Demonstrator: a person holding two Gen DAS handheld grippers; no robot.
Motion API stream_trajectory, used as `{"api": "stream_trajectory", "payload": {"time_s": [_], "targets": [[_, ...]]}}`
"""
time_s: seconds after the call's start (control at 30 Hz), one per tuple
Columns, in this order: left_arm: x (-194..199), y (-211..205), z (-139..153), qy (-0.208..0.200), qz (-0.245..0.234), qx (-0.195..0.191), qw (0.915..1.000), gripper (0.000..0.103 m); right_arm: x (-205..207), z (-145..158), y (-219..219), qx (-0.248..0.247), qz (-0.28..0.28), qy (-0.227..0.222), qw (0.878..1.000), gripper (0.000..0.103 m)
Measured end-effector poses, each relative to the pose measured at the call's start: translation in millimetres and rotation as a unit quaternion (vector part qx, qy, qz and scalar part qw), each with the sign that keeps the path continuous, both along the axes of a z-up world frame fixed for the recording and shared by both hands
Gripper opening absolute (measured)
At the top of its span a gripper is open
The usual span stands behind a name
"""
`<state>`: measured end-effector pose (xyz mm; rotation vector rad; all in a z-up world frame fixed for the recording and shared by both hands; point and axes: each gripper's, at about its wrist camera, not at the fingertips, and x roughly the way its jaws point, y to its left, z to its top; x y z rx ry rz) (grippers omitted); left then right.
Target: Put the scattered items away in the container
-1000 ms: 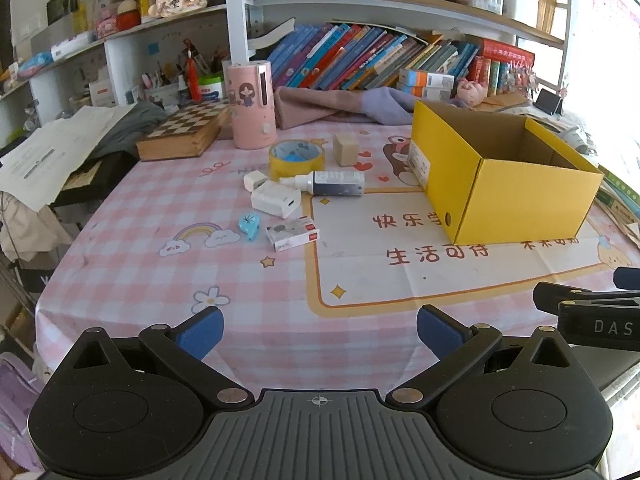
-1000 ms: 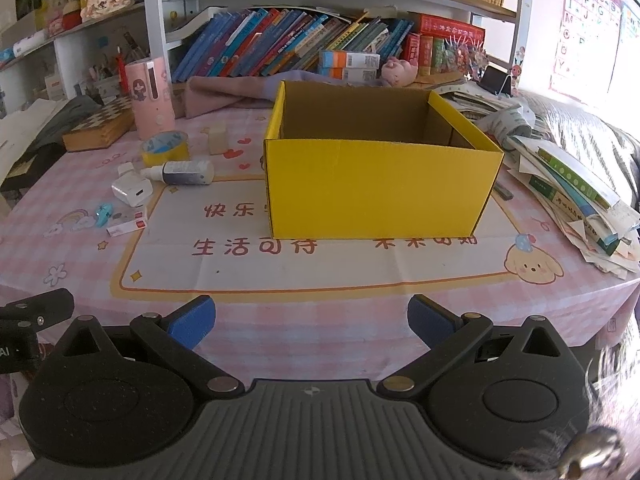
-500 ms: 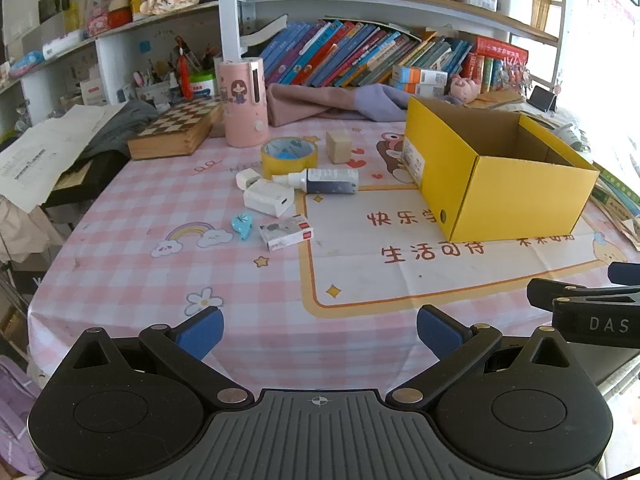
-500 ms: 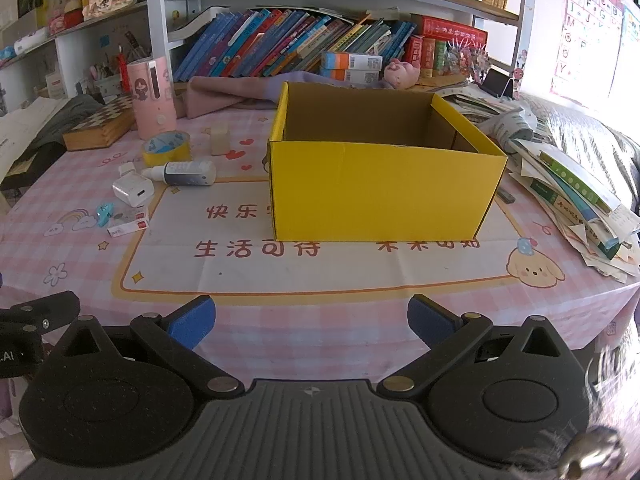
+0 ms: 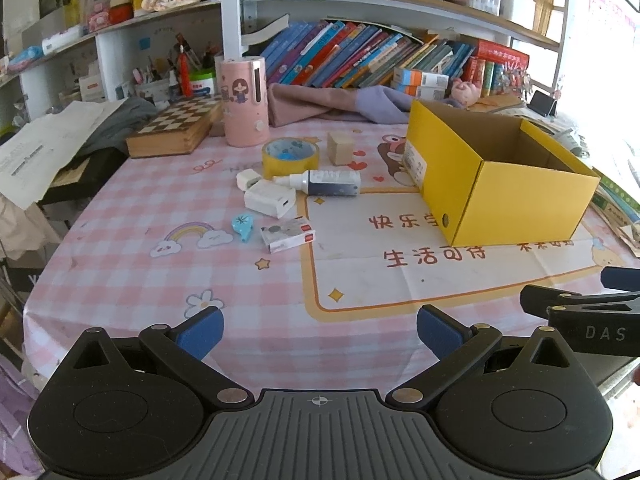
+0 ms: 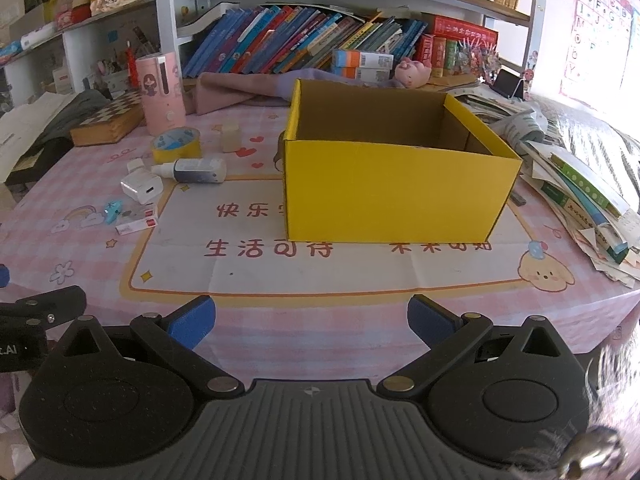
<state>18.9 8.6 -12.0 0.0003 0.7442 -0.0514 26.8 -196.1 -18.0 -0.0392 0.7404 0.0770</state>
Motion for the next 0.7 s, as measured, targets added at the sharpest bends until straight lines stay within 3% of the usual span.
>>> {"api": "stream_trajectory", "payload": {"time_s": [0.7], "targets": [[-1.1, 34.3, 2.0, -0.012, 0.027, -0.021, 0.9993, 0.103, 11.4, 8.7, 35.8, 0.004, 0.052, -0.017, 0.998, 0.103]]}}
